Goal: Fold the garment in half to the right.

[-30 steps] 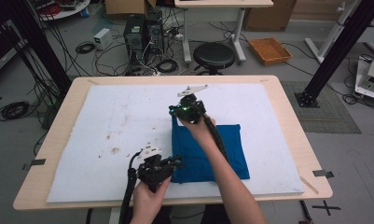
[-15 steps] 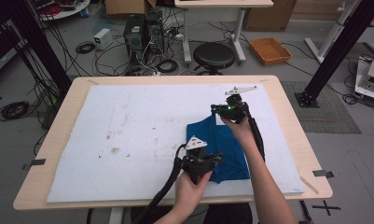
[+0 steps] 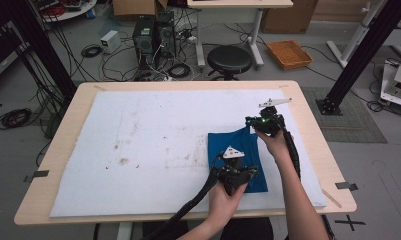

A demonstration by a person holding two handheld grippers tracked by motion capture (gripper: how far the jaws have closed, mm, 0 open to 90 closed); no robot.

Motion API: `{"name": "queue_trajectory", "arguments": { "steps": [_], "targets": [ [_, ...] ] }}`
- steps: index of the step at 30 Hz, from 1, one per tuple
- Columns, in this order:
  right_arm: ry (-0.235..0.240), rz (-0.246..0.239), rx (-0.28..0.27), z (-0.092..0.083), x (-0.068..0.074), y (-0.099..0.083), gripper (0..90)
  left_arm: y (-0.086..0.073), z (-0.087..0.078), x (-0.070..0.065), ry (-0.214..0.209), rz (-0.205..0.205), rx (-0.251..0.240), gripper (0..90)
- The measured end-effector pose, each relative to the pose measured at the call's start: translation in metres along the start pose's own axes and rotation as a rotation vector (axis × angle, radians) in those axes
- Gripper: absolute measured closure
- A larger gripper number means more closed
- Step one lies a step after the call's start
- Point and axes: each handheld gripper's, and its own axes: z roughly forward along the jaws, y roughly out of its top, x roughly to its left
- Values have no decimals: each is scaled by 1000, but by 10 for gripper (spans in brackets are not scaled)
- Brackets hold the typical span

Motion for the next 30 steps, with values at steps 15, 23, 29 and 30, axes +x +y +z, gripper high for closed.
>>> {"name": "queue_trajectory", "arguments": {
  "steps": [15,23,29,30],
  "targets": [
    [-170,37,-26,-20,-1,-10,751,9,-31,6,-92,107,-69,532],
    [-80,113,-89,-61,26,-75,632,18,-110,35,114,310,-148,434],
    [11,214,-69,-84,43,-129,634,11,-166,68,248,331,-194,426],
    [11,214,-69,-84,43,-129,634,11,-166,68,248,331,-194,413]
  ]
}}
